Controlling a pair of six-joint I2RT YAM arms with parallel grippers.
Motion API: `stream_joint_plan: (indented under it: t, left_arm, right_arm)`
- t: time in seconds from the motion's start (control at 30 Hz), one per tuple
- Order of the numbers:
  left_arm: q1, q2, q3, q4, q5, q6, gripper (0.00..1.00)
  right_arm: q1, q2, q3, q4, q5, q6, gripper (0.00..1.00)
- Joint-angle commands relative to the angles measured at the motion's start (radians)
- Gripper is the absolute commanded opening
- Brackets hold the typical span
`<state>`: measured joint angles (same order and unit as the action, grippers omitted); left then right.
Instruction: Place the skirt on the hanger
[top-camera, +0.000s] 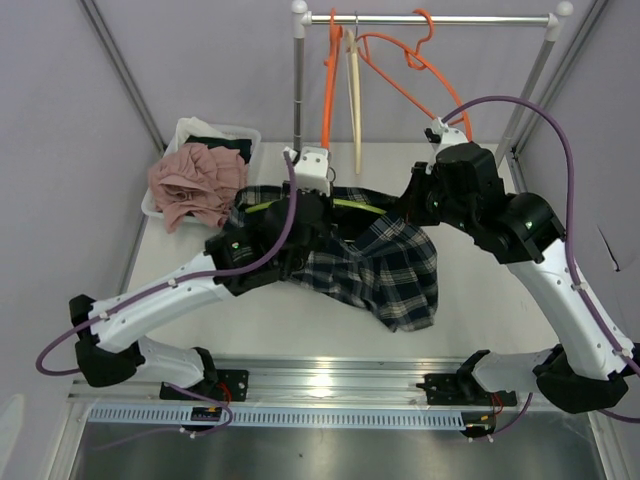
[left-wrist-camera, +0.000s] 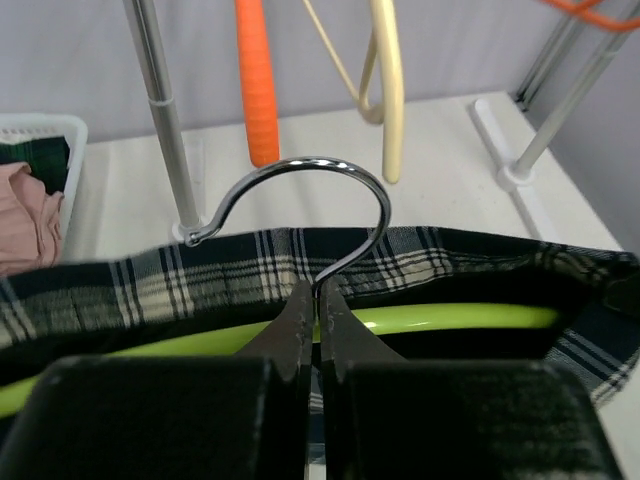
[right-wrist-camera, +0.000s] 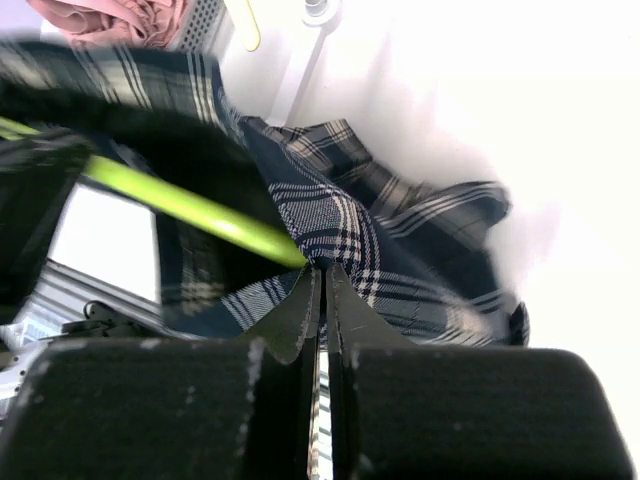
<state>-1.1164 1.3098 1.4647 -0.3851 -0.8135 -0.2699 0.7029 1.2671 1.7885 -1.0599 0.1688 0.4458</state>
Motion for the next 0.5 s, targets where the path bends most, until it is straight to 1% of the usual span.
stream_joint_plan:
  t: [0.0,0.07,0.13,0.17,0.2,0.27,0.37,0.43,0.47]
  left_arm:
    - [-0.003,0.083,-0.036,0.009,0.102,-0.066,0.0]
    - [-0.003,0.088,-0.044,0.04,0.135,-0.074,0.0]
    - [-0.003,0.097,0.009,0.028,0.139,-0.065,0.0]
    - [-0.003,0.109,0.034,-0.006,0.134,-0.058,0.0]
    - [-0.005,0.112,0.105,-0.018,0.131,-0.048,0.0]
    - [-0.006,0.106,0.156,-0.032,0.126,-0.035,0.0]
    - [-0.006,0.085,0.218,-0.044,0.125,-0.002,0.0]
    - [-0.003,0.078,0.238,-0.048,0.146,0.03,0.0]
    - [-0.002,0.074,0.238,-0.037,0.164,0.043,0.0]
  right_arm:
    - [0.004,-0.017,0.043,0.069,-0.02,-0.007,0.0]
    - [0.004,-0.014,0.067,0.06,-0.029,-0.009,0.0]
    - [0.004,-0.015,0.08,0.055,-0.038,-0.01,0.0]
    - [0.006,-0.017,0.087,0.049,-0.041,-0.012,0.0]
    - [0.006,-0.018,0.088,0.048,-0.045,-0.015,0.0]
    - [0.006,-0.026,0.08,0.044,-0.038,-0.021,0.0]
    - [0.006,-0.063,0.013,0.078,-0.06,-0.035,0.0]
    - [0.006,-0.103,-0.05,0.104,-0.098,-0.053,0.0]
    - [0.006,-0.119,-0.073,0.142,-0.123,-0.067,0.02]
